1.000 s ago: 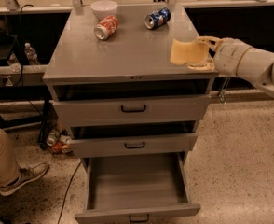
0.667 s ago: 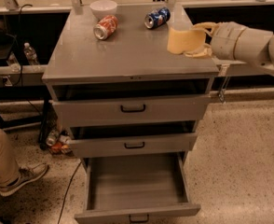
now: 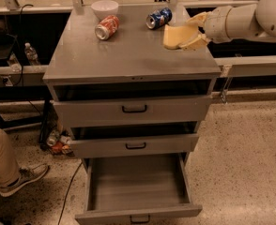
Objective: Pick sponge from bottom drawer and place on counter
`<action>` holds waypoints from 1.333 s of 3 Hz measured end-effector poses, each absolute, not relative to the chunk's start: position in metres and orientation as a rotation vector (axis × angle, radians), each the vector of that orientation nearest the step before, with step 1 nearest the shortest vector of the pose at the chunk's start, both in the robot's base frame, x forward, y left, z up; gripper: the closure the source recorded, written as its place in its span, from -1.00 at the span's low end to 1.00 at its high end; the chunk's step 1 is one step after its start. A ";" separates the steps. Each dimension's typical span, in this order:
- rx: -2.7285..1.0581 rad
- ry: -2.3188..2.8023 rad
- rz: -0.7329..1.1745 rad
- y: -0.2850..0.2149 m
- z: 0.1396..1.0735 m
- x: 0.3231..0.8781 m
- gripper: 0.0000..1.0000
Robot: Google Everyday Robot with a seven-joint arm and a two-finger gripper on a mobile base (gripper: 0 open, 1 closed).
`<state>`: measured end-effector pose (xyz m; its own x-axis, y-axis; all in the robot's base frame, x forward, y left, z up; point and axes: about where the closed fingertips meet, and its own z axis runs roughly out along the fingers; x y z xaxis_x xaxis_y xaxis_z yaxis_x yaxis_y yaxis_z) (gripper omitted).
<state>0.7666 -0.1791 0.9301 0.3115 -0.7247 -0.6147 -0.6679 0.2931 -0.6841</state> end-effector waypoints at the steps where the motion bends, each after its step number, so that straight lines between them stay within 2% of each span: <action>1: -1.442 1.493 0.047 -0.175 0.910 0.787 1.00; 2: -1.450 1.551 0.094 -0.176 0.900 0.792 1.00; 4: -1.456 1.547 0.102 -0.171 0.897 0.793 0.17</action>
Offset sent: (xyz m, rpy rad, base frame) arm 0.0381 -0.0088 -0.0308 0.0004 0.2844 -0.0043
